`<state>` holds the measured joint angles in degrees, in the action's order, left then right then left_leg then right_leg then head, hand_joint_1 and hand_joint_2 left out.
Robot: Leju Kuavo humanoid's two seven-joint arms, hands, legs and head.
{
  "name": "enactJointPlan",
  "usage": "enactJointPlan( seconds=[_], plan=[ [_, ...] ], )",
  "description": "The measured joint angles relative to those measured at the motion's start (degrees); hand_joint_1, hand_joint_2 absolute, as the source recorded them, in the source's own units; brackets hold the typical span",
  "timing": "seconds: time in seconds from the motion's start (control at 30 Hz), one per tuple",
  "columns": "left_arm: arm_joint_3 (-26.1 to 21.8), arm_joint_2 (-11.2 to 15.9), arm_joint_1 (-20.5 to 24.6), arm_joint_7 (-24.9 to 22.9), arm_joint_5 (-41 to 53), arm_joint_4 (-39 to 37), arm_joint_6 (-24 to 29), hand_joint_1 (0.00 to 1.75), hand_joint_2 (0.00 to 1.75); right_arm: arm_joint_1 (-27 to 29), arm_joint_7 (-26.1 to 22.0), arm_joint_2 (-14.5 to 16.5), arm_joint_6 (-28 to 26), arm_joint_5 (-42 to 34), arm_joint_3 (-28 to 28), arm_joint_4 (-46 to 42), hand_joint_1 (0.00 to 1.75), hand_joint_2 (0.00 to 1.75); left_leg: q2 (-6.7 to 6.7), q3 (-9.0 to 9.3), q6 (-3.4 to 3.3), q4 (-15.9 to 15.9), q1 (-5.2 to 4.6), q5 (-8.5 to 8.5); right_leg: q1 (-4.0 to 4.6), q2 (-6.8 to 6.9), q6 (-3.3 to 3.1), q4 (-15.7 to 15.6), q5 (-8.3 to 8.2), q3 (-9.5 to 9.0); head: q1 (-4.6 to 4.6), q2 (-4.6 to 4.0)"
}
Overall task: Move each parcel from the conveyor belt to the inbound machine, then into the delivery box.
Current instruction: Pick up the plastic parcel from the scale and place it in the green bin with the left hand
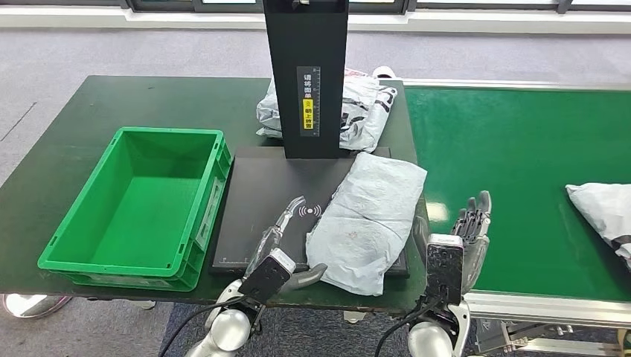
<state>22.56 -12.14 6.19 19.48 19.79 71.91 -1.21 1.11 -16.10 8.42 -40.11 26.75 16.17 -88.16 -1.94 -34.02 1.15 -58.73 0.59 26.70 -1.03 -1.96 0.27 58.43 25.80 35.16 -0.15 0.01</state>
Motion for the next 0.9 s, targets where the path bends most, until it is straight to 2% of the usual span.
enactJointPlan(
  seconds=[0.23,0.4,0.47,0.63,0.7,0.77,0.83,0.9],
  plan=[
    [2.16,0.25,1.49,-4.16,7.82,-1.49,-3.95,0.00,1.75,-0.14,2.55,0.58,0.37,1.09,-0.09,-0.42,0.00,1.75,-0.01,-0.01,0.00,0.00,0.00,0.00,0.00,0.01,0.00,0.00,0.00,0.00,0.00,0.01],
    [5.64,0.23,4.09,-6.65,12.57,-6.71,-5.62,0.00,1.75,-0.08,4.64,1.25,1.80,2.92,-0.52,-1.34,0.00,1.75,-0.01,0.00,-0.01,0.00,-0.01,0.00,-0.01,0.01,0.00,0.00,0.00,-0.01,0.00,0.01],
    [7.07,0.14,5.56,-7.33,13.70,-9.87,-6.53,0.08,1.75,-0.03,5.20,1.46,2.50,3.40,-0.77,-1.64,0.00,1.75,-0.01,0.01,0.00,-0.01,-0.01,0.00,-0.01,0.01,0.01,0.00,0.00,-0.01,0.00,0.02],
    [11.21,-1.14,9.87,-6.63,14.98,-20.76,-7.80,0.55,1.75,0.52,6.80,2.07,4.77,4.88,-1.19,-2.91,0.00,1.75,-0.02,0.02,-0.01,-0.01,-0.01,0.00,-0.01,0.02,0.01,0.00,0.00,-0.05,0.00,0.01],
    [12.49,-1.69,11.44,-5.92,14.91,-24.27,-7.72,0.90,1.75,0.82,7.02,2.27,5.31,5.28,-1.44,-3.36,0.00,1.75,-0.04,0.02,-0.02,-0.01,-0.01,0.00,-0.01,0.04,0.01,0.00,0.00,-0.08,0.00,0.01],
    [13.59,-2.13,12.96,-5.55,14.61,-26.92,-7.69,1.37,1.75,1.01,7.09,2.44,5.68,5.51,-1.73,-3.70,0.00,1.75,-0.08,0.05,-0.03,-0.01,-0.01,0.00,-0.01,0.08,0.02,0.00,0.01,-0.14,0.00,0.00],
    [14.56,-2.50,14.33,-5.40,14.12,-29.01,-7.80,1.64,1.75,1.17,7.11,2.56,5.98,5.59,-1.95,-4.04,0.00,1.75,-0.11,0.09,-0.05,-0.01,-0.01,0.00,-0.01,0.12,0.03,0.00,0.02,-0.22,0.00,0.01],
    [15.38,-2.72,15.52,-5.30,13.53,-30.70,-7.91,1.70,1.75,1.37,7.10,2.61,6.16,5.60,-2.05,-4.30,0.00,1.75,-0.11,0.15,-0.06,0.00,-0.01,0.01,-0.01,0.13,0.05,-0.01,0.04,-0.30,0.00,0.01]
  ],
)
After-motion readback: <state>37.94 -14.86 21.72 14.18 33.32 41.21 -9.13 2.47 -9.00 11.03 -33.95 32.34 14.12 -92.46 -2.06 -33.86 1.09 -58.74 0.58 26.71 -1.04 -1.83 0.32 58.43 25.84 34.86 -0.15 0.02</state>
